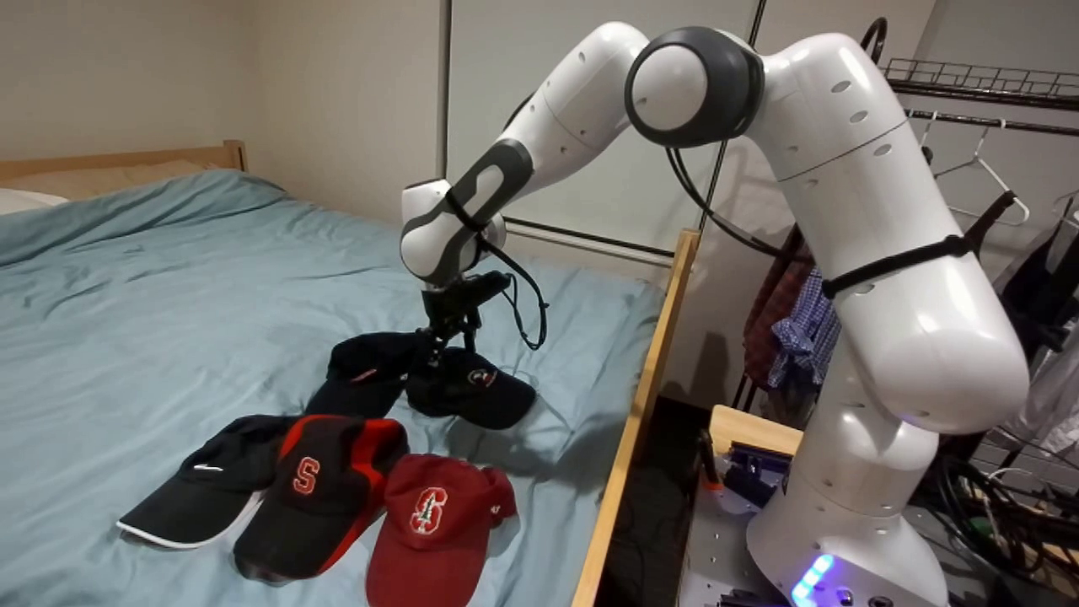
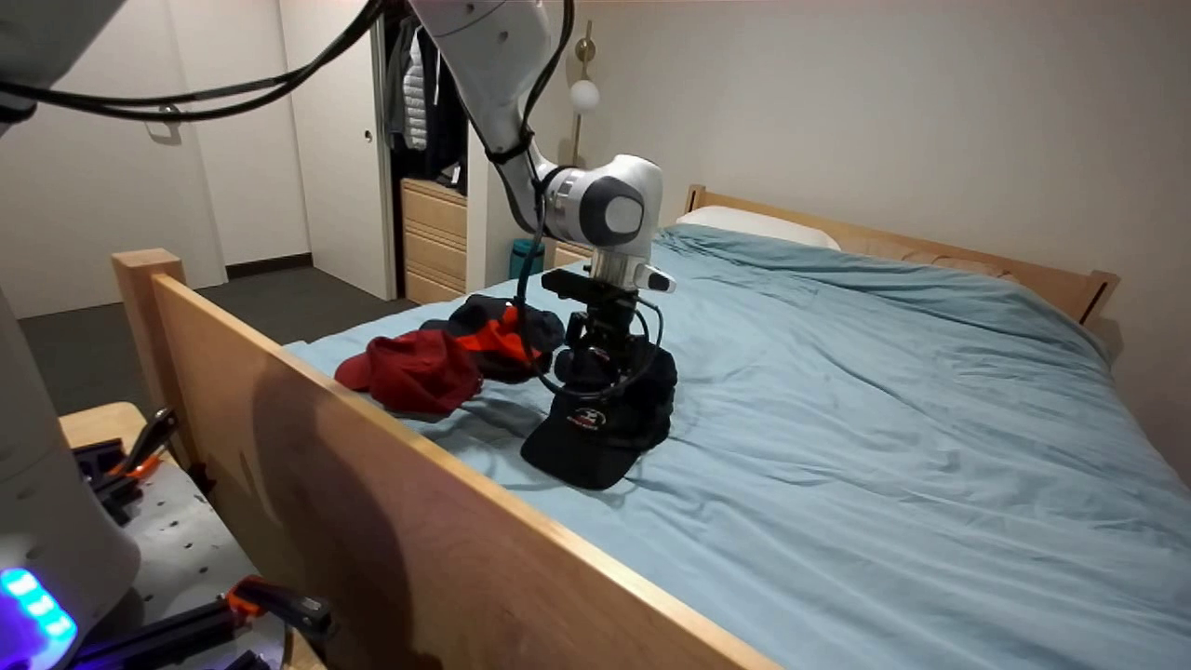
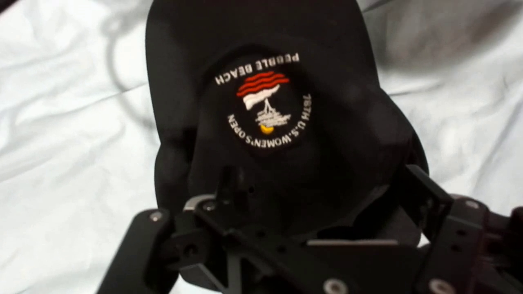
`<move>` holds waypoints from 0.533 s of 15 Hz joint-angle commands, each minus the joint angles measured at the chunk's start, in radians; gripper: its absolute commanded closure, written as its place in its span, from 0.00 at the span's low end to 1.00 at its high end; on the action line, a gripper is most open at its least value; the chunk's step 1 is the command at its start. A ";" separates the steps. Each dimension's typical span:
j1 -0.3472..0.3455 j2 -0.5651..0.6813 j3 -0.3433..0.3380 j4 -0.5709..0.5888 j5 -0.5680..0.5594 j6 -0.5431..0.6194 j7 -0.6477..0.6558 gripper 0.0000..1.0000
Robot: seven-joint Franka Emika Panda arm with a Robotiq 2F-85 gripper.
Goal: Point the two caps on the right to the left
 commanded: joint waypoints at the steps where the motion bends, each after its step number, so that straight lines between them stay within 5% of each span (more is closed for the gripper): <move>1: -0.019 -0.011 -0.007 -0.051 -0.015 -0.024 -0.051 0.00; 8: -0.059 0.074 0.034 -0.004 -0.019 -0.011 -0.256 0.00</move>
